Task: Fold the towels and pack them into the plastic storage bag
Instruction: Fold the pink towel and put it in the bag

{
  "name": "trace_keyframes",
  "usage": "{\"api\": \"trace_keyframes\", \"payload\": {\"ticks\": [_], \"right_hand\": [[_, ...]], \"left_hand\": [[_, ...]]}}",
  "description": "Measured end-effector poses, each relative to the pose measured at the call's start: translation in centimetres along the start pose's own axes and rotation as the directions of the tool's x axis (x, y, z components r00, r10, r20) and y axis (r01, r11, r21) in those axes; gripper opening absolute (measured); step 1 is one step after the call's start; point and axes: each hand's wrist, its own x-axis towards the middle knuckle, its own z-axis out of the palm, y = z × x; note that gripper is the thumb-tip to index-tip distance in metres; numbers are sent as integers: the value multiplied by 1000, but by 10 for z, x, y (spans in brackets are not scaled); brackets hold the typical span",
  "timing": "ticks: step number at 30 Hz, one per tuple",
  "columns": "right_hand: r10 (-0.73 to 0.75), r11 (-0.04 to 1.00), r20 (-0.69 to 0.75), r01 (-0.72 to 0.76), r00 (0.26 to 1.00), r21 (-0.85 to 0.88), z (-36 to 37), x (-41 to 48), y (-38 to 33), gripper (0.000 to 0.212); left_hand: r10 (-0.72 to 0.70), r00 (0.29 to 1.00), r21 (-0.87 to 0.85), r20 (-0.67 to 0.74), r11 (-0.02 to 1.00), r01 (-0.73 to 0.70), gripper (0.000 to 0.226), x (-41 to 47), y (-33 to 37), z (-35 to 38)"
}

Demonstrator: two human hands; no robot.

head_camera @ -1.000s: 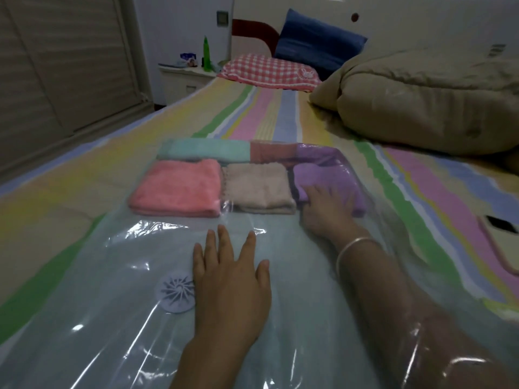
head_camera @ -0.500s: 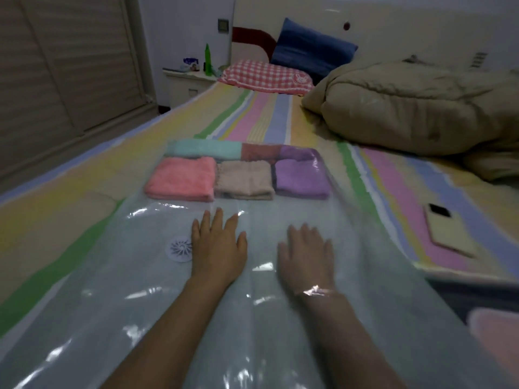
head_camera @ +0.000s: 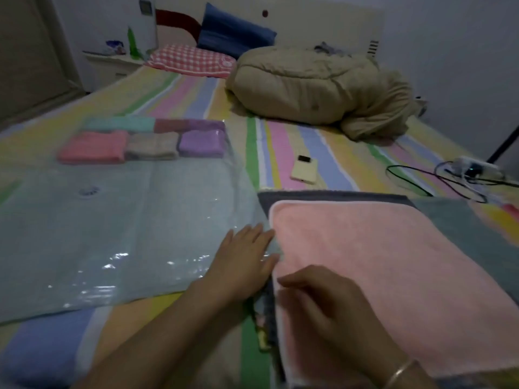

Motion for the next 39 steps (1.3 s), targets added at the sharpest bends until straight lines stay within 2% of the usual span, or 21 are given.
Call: {"api": "trace_keyframes", "payload": {"ticks": [2, 4, 6, 8, 10, 12, 14, 16, 19, 22, 25, 28, 31, 35, 38, 39], "right_hand": [[12, 995, -56, -18, 998, -95, -26, -22, 15, 16], [31, 979, -57, -42, 998, -198, -43, -43, 29, 8], [15, 959, -43, -26, 999, -281, -54, -62, 42, 12], [-33, 936, 26, 40, 999, -349, -59, -81, 53, 34], [-58, 897, 144, 115, 988, -428, -59, -97, 63, 61], [-62, 875, 204, 151, 977, -460, -56, -107, 71, 68], [-70, 889, 183, 145, 981, -434, -57, -110, 74, 58], [-80, 912, 167, 140, 983, -386, -63, -110, 72, 47], [-99, 922, 140, 144, 985, -360, -72, -112, 72, 34], [-104, 936, 124, 139, 987, -324, -80, -117, 84, 23], [-99, 964, 60, 111, 993, -243, -91, -127, 100, 18], [-74, 968, -21, 67, 997, -241, -104, -136, 115, 17], [-66, 958, -89, 38, 994, -283, -118, -141, 126, 19], [62, 957, -180, -110, 982, -268, -142, -142, 144, 21], [230, 941, -285, -287, 930, -177, -159, -134, 157, 12], [281, 935, -316, -332, 906, -122, -163, -129, 161, 16]], "left_hand": [[-114, 992, 91, 55, 990, 108, 68, -10, 3, 13], [-175, 984, 123, -30, 976, 177, 78, -19, 2, 13], [-143, 974, 152, -178, 974, 171, 67, -30, 9, 7], [24, 931, 109, -365, 994, 17, 47, -46, 28, 2], [251, 861, 58, -442, 966, -252, 34, -68, 60, 0], [451, 814, 89, -365, 888, -452, 33, -87, 87, 7], [500, 834, 137, -231, 866, -481, 44, -98, 100, 21], [458, 874, 164, -159, 886, -435, 49, -100, 103, 31], [418, 896, 147, -152, 906, -398, 44, -98, 102, 33], [332, 936, -89, -116, 935, -343, 33, -98, 96, 24], [259, 964, -303, -68, 915, -267, 30, -97, 88, 9], [205, 972, -270, -112, 935, -228, 26, -98, 83, -4], [66, 976, -187, -210, 977, -106, 12, -95, 77, -13], [-153, 952, -330, -266, 942, 59, 11, -81, 72, -21], [-239, 940, -471, -245, 876, 100, 10, -60, 71, -21], [-279, 929, -519, -243, 847, 119, 9, -51, 70, -21]]}}
